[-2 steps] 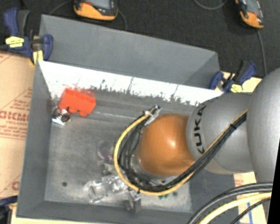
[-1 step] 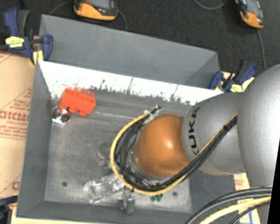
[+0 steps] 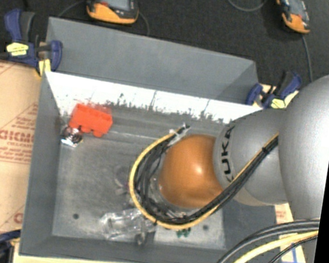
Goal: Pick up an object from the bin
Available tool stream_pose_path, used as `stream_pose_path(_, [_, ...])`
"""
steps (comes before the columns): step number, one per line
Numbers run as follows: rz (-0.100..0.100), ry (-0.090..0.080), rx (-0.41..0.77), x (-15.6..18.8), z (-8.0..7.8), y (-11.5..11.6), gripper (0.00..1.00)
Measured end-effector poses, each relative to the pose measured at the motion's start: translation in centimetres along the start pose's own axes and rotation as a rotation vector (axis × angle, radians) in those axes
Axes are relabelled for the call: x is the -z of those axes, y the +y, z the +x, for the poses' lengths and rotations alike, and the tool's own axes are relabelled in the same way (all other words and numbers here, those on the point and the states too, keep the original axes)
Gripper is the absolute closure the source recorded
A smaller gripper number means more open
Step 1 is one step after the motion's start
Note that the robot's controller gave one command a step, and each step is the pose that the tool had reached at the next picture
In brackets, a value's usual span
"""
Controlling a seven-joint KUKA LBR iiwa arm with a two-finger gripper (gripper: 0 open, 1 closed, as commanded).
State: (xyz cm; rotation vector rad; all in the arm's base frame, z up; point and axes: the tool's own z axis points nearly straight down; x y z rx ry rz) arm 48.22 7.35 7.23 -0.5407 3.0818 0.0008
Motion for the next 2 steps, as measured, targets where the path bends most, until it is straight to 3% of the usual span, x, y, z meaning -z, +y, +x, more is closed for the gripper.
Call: stream_pose_path(2, [0.0, 0.007, -0.009, 9.9, -0.3, -0.3, 1.0])
